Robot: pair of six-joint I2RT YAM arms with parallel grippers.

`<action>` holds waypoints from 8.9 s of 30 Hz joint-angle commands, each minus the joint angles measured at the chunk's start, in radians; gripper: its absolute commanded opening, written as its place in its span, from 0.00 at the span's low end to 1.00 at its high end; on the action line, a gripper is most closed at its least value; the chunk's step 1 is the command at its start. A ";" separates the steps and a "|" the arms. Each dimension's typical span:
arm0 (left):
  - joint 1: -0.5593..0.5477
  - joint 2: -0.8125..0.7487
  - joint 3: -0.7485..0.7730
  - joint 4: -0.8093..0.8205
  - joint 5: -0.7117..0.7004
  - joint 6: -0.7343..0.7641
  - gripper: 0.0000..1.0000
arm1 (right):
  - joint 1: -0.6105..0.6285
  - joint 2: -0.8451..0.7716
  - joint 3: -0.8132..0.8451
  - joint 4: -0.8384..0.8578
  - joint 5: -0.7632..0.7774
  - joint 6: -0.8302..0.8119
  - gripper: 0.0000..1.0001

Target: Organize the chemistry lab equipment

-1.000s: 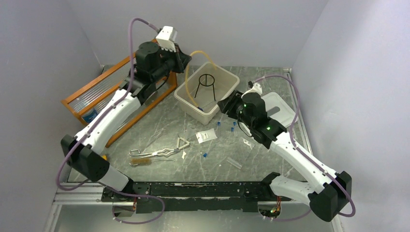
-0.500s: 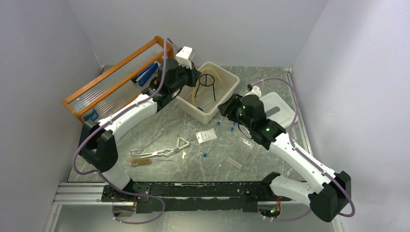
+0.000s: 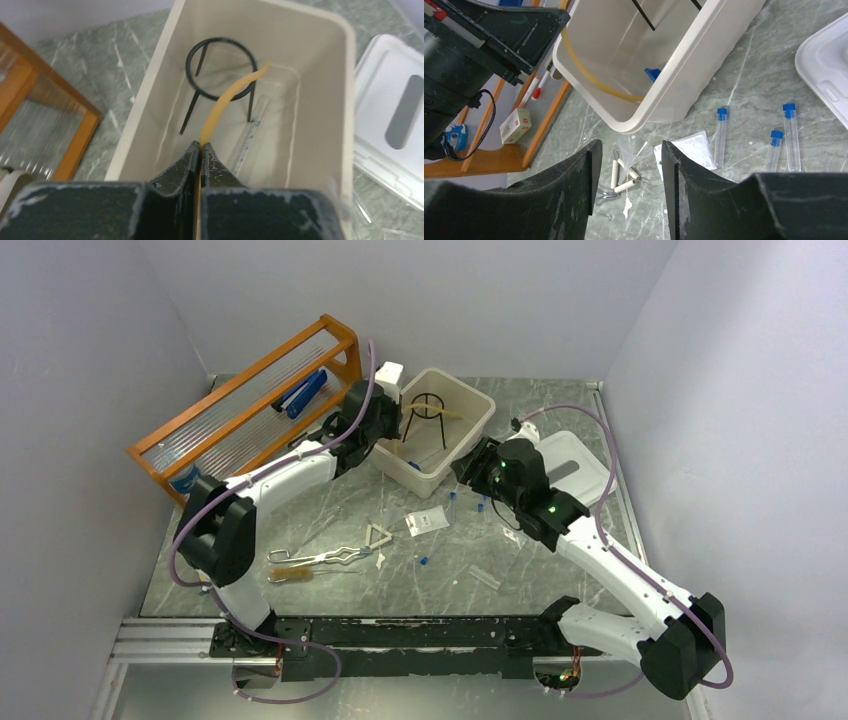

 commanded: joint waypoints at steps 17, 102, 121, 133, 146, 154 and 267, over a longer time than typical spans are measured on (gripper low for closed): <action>-0.007 0.025 0.244 -0.410 -0.262 -0.126 0.50 | -0.009 0.020 0.001 0.022 -0.042 0.002 0.51; -0.004 -0.744 0.165 -0.796 -0.570 -0.046 0.90 | 0.485 1.401 1.117 -0.464 0.331 0.130 0.43; -0.004 -0.734 0.198 -0.792 -0.554 -0.061 0.88 | 0.500 1.364 1.125 -0.451 0.362 0.162 0.06; -0.004 -0.737 0.230 -0.795 -0.555 -0.054 0.85 | 0.486 0.971 0.929 -0.191 0.389 0.033 0.04; -0.004 -0.749 0.187 -0.778 -0.493 -0.060 0.85 | 0.324 0.727 0.781 -0.169 0.532 0.016 0.05; -0.004 -0.769 0.077 -0.740 -0.365 -0.100 0.85 | 0.146 0.706 0.722 -0.252 0.586 0.061 0.06; -0.004 -0.774 0.182 -0.673 -0.364 -0.059 0.88 | 0.602 1.197 0.853 -0.325 -0.136 -0.833 0.33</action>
